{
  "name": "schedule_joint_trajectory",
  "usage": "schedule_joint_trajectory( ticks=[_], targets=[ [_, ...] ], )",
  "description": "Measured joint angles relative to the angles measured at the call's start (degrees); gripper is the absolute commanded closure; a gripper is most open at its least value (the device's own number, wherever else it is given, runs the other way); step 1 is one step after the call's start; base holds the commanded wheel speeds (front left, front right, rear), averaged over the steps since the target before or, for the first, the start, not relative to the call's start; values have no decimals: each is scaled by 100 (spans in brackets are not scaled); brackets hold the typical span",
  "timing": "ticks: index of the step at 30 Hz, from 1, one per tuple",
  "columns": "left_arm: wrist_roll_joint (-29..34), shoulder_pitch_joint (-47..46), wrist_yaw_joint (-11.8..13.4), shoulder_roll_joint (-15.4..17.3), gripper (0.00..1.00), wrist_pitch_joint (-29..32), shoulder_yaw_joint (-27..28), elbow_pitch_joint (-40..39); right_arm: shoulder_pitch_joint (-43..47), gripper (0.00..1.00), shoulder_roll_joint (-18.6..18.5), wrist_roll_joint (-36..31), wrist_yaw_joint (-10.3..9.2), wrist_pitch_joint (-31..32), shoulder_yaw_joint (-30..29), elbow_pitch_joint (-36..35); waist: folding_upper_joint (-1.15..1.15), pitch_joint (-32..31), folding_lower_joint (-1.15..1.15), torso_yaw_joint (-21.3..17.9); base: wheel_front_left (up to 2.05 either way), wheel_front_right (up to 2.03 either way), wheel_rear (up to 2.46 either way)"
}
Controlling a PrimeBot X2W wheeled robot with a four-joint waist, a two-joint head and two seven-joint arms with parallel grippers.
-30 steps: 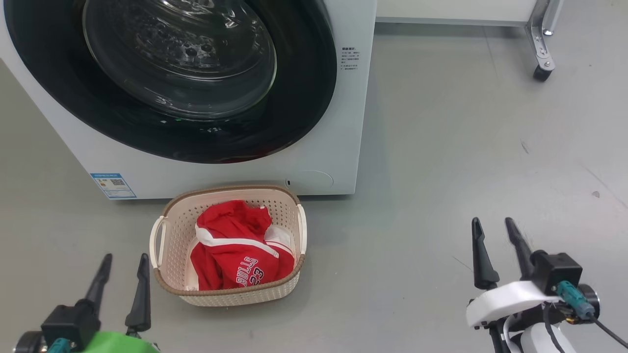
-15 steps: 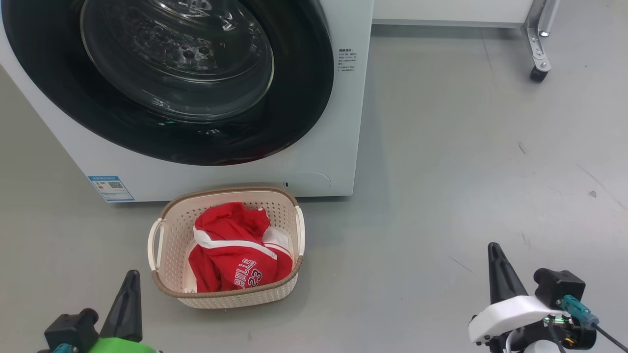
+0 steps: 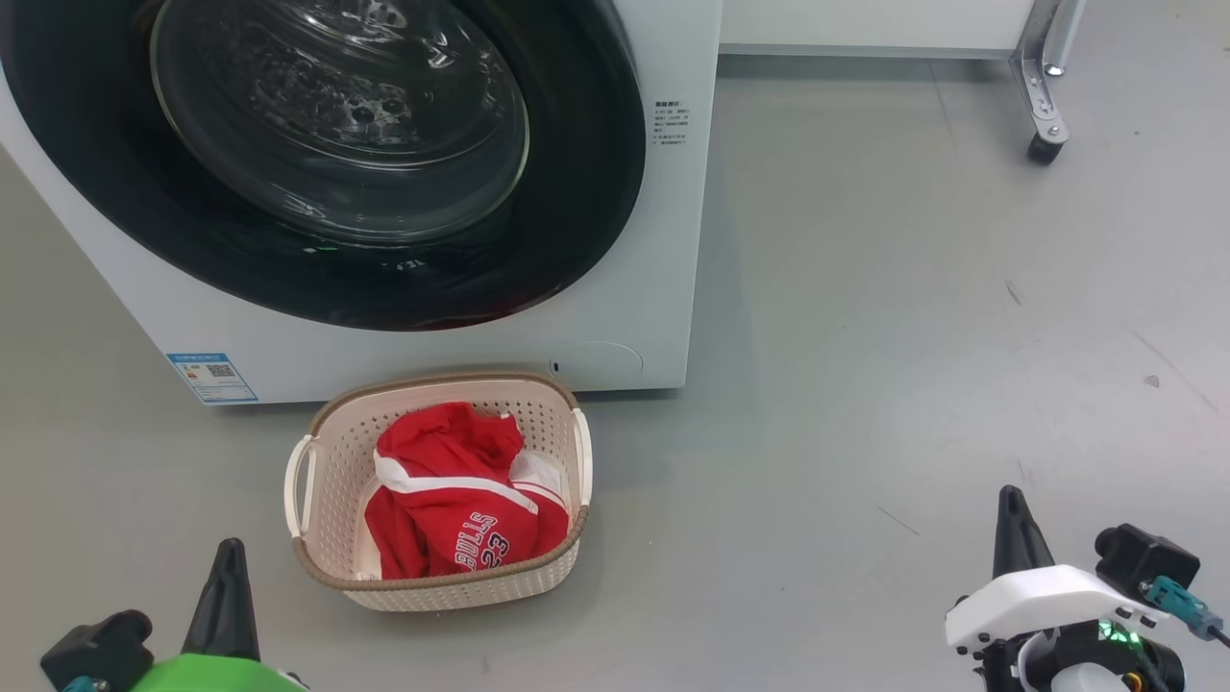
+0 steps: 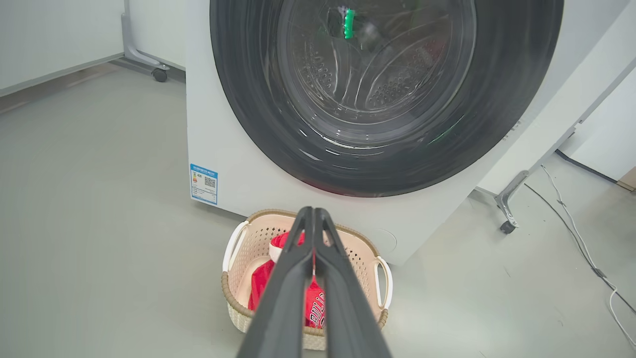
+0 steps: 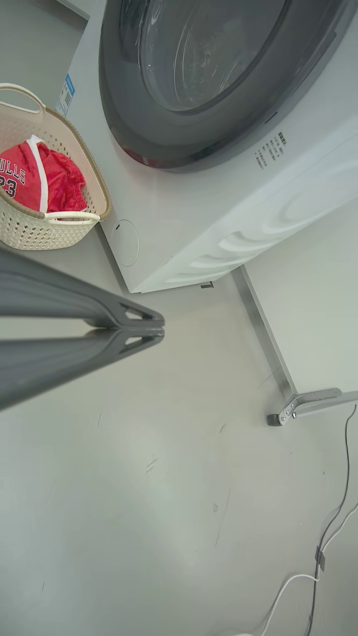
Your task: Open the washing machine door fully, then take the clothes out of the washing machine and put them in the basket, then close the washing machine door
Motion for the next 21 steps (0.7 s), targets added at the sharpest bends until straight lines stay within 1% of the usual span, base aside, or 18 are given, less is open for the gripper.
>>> schedule_joint_trajectory(
  ticks=[9,14,21],
  targets=[
    [-650,-87,0,0,100,201,46,14,-4,100,0,631,99,189,-138,-2,0,-27,0,-34,0,0,0],
    [-934,-106,0,0,100,297,60,14,-27,100,0,915,109,254,-193,-3,0,-38,0,-49,0,0,0],
    [-1430,-138,0,-1,100,430,82,16,-72,100,-1,1395,198,405,-293,-12,0,-59,0,-77,0,0,0]
  ],
)
